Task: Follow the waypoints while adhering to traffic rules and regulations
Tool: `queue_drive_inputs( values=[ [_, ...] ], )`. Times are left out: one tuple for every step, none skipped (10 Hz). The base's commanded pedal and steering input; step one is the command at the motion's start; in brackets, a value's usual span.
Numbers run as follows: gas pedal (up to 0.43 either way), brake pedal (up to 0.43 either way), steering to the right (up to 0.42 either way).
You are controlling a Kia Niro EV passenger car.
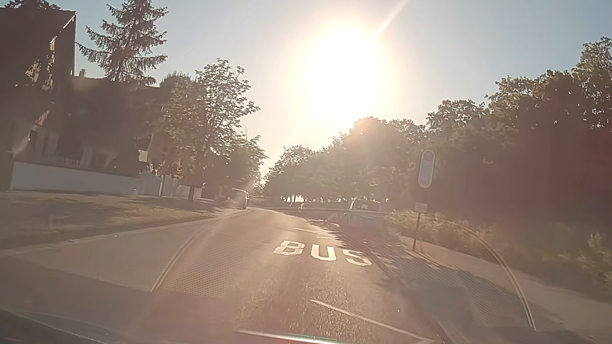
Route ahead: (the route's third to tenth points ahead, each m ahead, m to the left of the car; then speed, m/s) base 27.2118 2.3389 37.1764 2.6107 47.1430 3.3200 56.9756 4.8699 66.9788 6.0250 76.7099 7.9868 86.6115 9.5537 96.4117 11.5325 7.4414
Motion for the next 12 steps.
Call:
queue_drive_inputs(
  values=[
    [0.15,0.0,0.006],
    [0.15,0.0,0.006],
    [0.15,0.0,0.006],
    [0.15,0.0,0.006],
    [0.15,0.0,0.006],
    [0.15,0.0,0.005],
    [0.15,0.0,0.004],
    [0.15,0.0,0.003],
    [0.15,0.0,0.003],
    [0.15,0.0,0.003],
    [0.15,0.0,0.0],
    [0.15,0.0,-0.003]
  ],
)
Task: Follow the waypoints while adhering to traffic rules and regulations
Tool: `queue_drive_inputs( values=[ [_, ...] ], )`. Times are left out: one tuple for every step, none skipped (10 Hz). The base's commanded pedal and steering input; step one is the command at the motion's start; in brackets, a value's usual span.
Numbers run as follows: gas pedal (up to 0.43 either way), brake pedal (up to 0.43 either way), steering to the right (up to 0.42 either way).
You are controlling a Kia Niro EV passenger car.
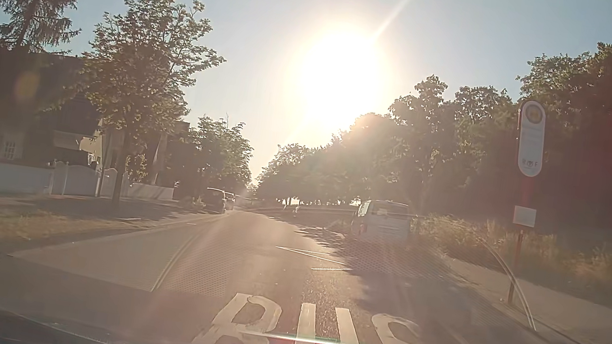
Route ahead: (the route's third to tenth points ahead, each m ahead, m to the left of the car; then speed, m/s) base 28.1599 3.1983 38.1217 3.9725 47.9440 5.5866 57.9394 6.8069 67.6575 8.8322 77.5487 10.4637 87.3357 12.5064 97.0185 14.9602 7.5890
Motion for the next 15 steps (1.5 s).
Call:
queue_drive_inputs(
  values=[
    [0.15,0.0,-0.003],
    [0.15,0.0,-0.002],
    [0.15,0.0,-0.002],
    [0.15,0.0,-0.003],
    [0.138,0.0,-0.003],
    [0.138,0.0,-0.003],
    [0.138,0.0,-0.002],
    [0.138,0.0,-0.003],
    [0.138,0.0,-0.004],
    [0.138,0.0,-0.005],
    [0.138,0.0,-0.007],
    [0.138,0.0,-0.008],
    [0.138,0.0,-0.008],
    [0.118,0.0,-0.008],
    [0.098,0.0,-0.008]
  ],
)
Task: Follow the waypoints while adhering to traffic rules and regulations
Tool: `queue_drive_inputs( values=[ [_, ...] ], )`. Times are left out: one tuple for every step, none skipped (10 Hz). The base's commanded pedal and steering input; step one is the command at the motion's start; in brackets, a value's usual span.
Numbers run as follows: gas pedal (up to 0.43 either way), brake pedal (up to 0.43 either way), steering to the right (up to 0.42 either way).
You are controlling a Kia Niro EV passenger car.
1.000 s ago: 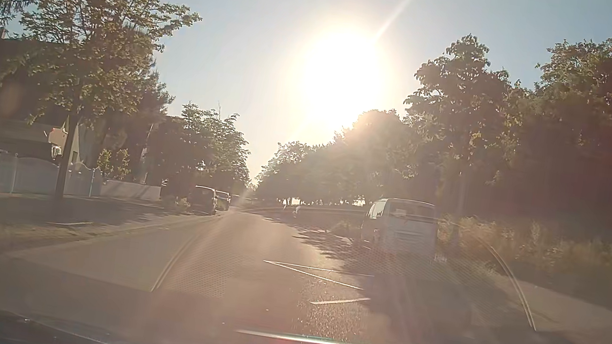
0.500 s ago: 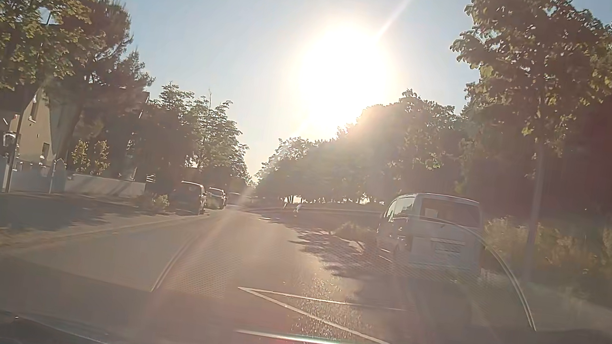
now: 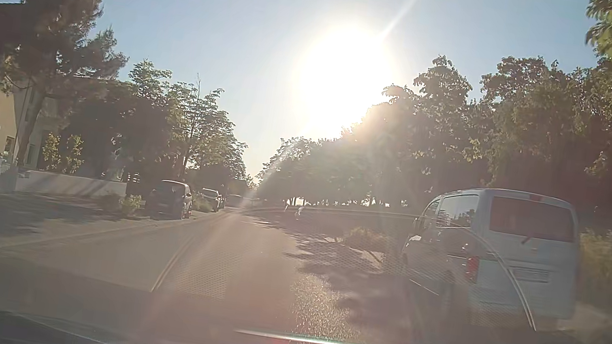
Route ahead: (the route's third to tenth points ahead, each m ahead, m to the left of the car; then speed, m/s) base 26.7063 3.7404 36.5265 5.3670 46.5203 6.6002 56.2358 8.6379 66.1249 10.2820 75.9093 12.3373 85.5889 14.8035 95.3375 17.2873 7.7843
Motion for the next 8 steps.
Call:
queue_drive_inputs(
  values=[
    [0.098,0.0,-0.011],
    [0.098,0.0,-0.012],
    [0.098,0.0,-0.012],
    [0.098,0.0,-0.012],
    [0.098,0.0,-0.012],
    [0.098,0.0,-0.013],
    [0.098,0.0,-0.013],
    [0.098,0.0,-0.013]
  ],
)
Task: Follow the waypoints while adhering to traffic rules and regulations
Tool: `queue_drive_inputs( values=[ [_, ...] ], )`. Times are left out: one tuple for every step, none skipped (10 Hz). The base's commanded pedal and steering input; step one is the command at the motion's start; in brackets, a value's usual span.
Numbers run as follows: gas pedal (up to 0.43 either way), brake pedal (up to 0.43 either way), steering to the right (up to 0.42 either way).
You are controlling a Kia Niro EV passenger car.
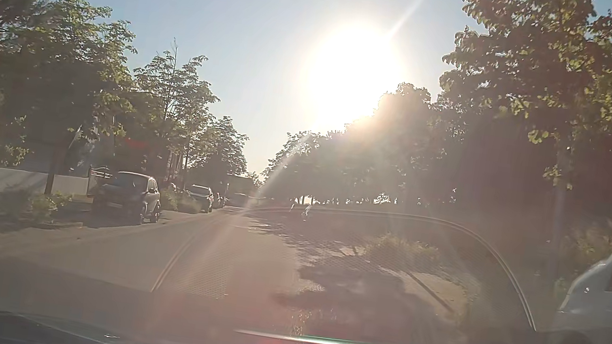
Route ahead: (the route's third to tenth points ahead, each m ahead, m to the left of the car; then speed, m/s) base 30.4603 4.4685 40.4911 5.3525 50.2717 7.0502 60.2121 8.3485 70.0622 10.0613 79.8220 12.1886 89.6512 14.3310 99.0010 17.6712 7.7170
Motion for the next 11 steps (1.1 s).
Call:
queue_drive_inputs(
  values=[
    [0.098,0.0,-0.013],
    [0.098,0.0,-0.014],
    [0.098,0.0,-0.013],
    [0.098,0.0,-0.013],
    [0.098,0.0,-0.013],
    [0.098,0.0,-0.014],
    [0.098,0.0,-0.013],
    [0.098,0.0,-0.014],
    [0.098,0.0,-0.014],
    [0.098,0.0,-0.013],
    [0.098,0.0,-0.014]
  ],
)
